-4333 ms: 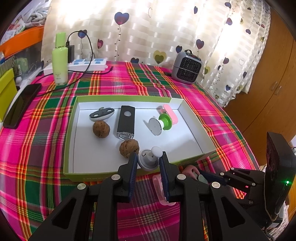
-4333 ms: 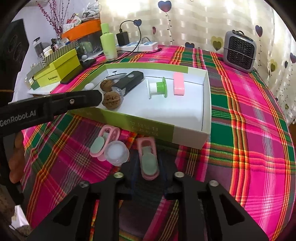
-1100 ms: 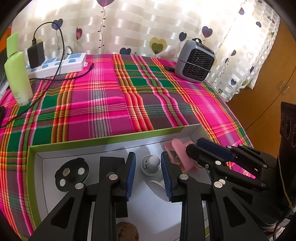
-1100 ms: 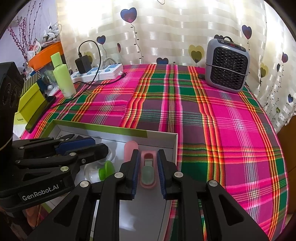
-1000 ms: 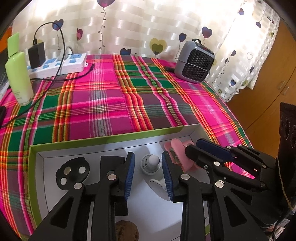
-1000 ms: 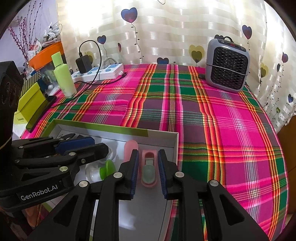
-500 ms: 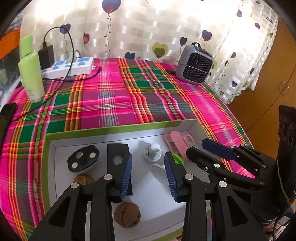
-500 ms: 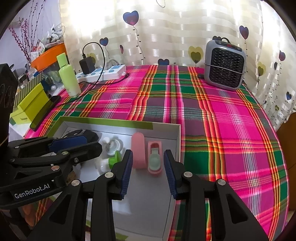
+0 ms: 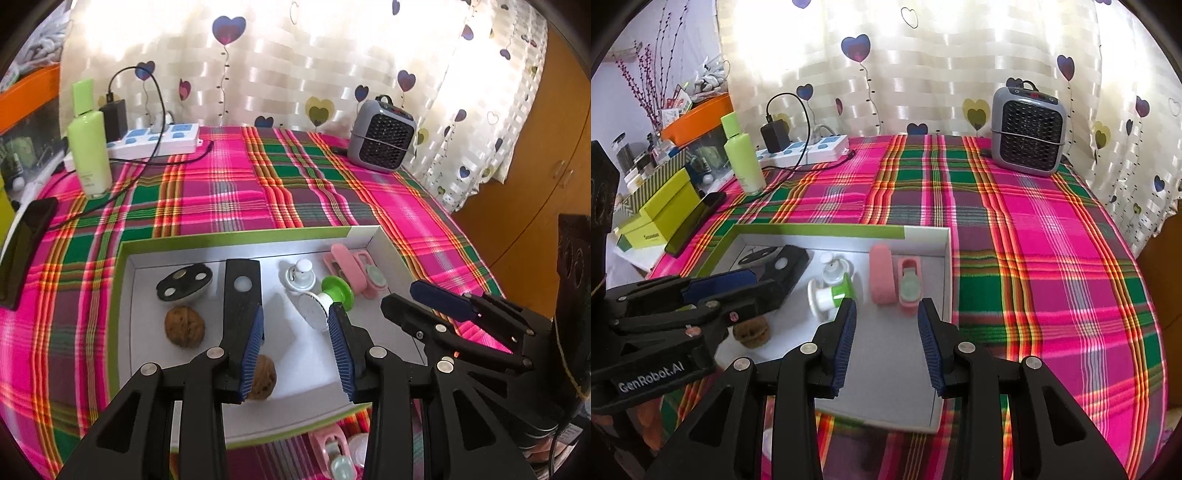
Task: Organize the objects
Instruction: 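Withdraw both open tools from the tray toward the frosted lid and pink clip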
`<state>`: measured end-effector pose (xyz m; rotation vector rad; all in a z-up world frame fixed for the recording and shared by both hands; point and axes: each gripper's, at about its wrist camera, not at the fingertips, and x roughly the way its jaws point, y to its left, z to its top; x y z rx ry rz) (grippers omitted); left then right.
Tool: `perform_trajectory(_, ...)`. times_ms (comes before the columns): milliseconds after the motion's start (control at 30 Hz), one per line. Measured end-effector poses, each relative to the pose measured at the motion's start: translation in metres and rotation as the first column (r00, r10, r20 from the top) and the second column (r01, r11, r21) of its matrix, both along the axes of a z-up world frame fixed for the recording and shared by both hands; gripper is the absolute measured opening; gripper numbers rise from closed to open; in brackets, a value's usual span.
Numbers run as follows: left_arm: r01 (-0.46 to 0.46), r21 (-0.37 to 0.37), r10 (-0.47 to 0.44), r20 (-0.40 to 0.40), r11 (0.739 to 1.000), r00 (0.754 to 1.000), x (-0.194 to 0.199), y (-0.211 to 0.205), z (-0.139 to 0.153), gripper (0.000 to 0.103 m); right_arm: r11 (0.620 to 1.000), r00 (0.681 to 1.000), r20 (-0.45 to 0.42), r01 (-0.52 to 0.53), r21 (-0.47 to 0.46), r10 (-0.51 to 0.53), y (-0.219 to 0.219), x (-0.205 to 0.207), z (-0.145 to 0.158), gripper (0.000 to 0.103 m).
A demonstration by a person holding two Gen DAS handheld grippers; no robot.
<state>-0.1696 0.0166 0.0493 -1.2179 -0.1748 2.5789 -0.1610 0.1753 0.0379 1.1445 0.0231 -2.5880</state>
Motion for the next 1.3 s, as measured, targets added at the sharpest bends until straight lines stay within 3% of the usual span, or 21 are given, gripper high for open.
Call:
perform_trajectory(1100,-0.113,-0.098,0.104,-0.094,0.989,0.99,0.085,-0.014,-0.004,0.041,1.0,0.998,-0.051,-0.023,-0.015,0.022,-0.002,0.075,-0.001,0.036)
perform_trajectory(1167,-0.111,-0.09,0.103,-0.088,0.99,0.991,0.089,-0.015,-0.006,0.042,0.999,0.999,-0.049,-0.026,-0.024,0.024,-0.001,0.079,-0.002,0.043)
perform_trajectory(1300,-0.113,-0.087,0.105,-0.085,0.99,0.991,0.097,-0.017,-0.01,0.043,0.999,0.998,-0.05,-0.033,-0.033,0.032,0.0,0.086,-0.003,0.045)
